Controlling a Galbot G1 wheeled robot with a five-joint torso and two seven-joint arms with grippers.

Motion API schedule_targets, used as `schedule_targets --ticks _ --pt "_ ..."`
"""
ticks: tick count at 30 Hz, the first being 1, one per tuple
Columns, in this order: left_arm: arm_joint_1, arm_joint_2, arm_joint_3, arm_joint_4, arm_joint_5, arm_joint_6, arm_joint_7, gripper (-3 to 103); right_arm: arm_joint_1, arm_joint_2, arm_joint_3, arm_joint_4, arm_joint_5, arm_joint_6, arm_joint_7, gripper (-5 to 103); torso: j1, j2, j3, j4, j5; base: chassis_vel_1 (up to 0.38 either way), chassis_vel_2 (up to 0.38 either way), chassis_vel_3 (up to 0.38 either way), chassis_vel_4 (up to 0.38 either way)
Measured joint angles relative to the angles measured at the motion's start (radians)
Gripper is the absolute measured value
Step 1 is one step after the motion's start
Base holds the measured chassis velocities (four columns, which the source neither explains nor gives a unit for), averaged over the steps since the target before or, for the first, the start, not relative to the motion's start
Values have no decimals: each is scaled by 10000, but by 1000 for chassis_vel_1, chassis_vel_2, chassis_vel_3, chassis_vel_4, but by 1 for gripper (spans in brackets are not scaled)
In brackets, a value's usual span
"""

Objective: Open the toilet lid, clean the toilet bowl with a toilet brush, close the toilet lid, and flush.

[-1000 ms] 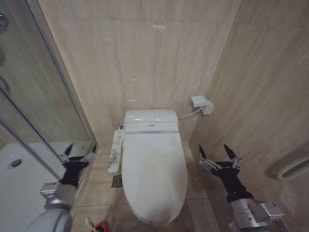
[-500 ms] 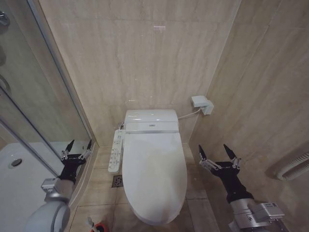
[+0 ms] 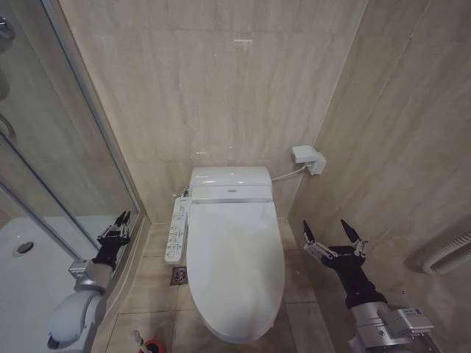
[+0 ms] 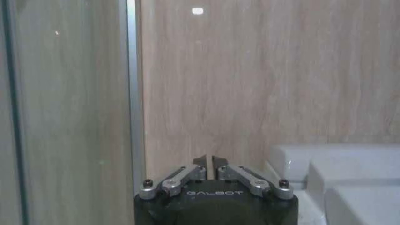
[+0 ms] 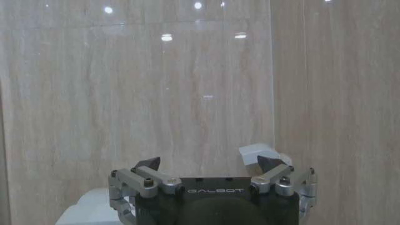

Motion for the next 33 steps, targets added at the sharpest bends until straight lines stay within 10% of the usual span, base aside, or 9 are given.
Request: schedule_targets --ticks 33 --pt "-3365 1522 1747 4637 -963 -1541 1735 0 0 0 0 0 1 0 0 100 0 0 0 1 3 0 0 0 0"
